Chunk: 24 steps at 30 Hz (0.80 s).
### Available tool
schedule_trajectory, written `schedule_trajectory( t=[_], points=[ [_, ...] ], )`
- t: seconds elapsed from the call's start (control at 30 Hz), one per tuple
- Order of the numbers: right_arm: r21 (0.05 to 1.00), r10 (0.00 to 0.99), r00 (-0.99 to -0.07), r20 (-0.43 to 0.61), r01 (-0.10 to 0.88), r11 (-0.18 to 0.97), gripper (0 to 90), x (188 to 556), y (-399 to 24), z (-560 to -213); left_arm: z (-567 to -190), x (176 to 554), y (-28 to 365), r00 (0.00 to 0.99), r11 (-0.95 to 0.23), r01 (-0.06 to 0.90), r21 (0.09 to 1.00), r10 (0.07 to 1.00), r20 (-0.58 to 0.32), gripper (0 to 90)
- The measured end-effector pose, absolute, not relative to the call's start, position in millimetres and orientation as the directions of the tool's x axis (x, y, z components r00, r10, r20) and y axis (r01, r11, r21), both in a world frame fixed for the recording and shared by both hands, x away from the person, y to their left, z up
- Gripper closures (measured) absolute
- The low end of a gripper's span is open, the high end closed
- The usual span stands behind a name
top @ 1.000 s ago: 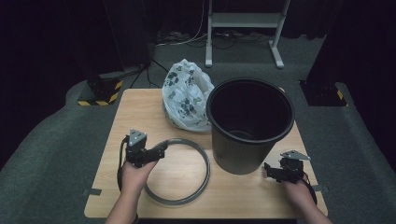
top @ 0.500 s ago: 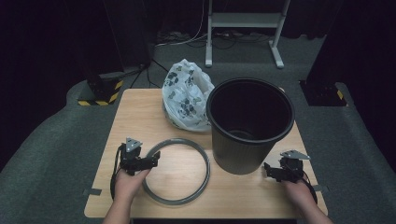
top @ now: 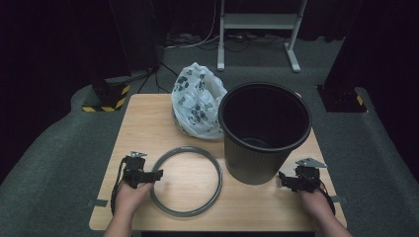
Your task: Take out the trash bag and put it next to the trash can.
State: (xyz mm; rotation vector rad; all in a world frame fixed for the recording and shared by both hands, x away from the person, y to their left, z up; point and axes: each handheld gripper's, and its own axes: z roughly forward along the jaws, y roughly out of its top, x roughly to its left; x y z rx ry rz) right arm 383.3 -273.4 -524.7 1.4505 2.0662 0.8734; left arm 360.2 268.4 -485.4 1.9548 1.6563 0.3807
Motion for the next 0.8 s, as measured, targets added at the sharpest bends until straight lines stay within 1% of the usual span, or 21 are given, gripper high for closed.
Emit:
schedule_trajectory(
  t=[0.1, 0.2, 0.3, 0.4, 0.47, 0.5, 0.57, 0.63, 0.7, 0.77, 0.8],
  points=[
    [0.724, 0.942, -0.334, -0.016, 0.646, 0.241, 10.2, 384, -273, -525, -485, 360, 269, 0.190, -0.103, 0.825, 0.556, 0.976, -0.102, 19.8],
    [0.724, 0.944, -0.330, -0.014, 0.648, 0.237, 10.2, 384, -272, -525, -487, 361, 268, 0.191, -0.105, 0.844, 0.526, 0.975, -0.110, 22.3],
    [0.724, 0.945, -0.327, -0.016, 0.647, 0.237, 10.2, 384, -272, -525, -489, 362, 265, 0.198, -0.124, 0.863, 0.490, 0.975, -0.103, 22.2],
    [0.724, 0.947, -0.320, -0.014, 0.650, 0.230, 10.3, 384, -271, -525, -494, 364, 262, 0.206, -0.148, 0.881, 0.449, 0.975, -0.085, 19.2],
    [0.724, 0.947, -0.320, -0.013, 0.650, 0.229, 10.3, 384, -271, -525, -498, 365, 259, 0.218, -0.168, 0.893, 0.417, 0.973, -0.075, 18.7],
    [0.724, 0.947, -0.320, -0.012, 0.651, 0.229, 10.3, 384, -271, -525, -498, 365, 257, 0.221, -0.174, 0.894, 0.413, 0.973, -0.066, 16.8],
    [0.724, 0.948, -0.319, -0.012, 0.651, 0.228, 10.3, 384, -271, -525, -498, 366, 254, 0.213, -0.174, 0.897, 0.407, 0.976, -0.053, 16.6],
    [0.724, 0.947, -0.321, -0.013, 0.650, 0.231, 10.3, 384, -272, -525, -499, 366, 249, 0.229, -0.206, 0.897, 0.391, 0.973, -0.013, 15.2],
    [0.723, 0.949, -0.316, -0.010, 0.653, 0.226, 10.3, 383, -272, -525, -499, 367, 244, 0.238, -0.216, 0.898, 0.383, 0.971, -0.008, 13.4],
    [0.725, 0.946, -0.323, -0.016, 0.648, 0.234, 10.3, 383, -273, -525, -498, 367, 240, 0.272, -0.248, 0.893, 0.376, 0.962, -0.009, 17.2],
    [0.725, 0.946, -0.323, -0.016, 0.648, 0.234, 10.3, 383, -273, -525, -497, 368, 239, 0.277, -0.254, 0.897, 0.362, 0.961, -0.012, 17.5]
  ],
)
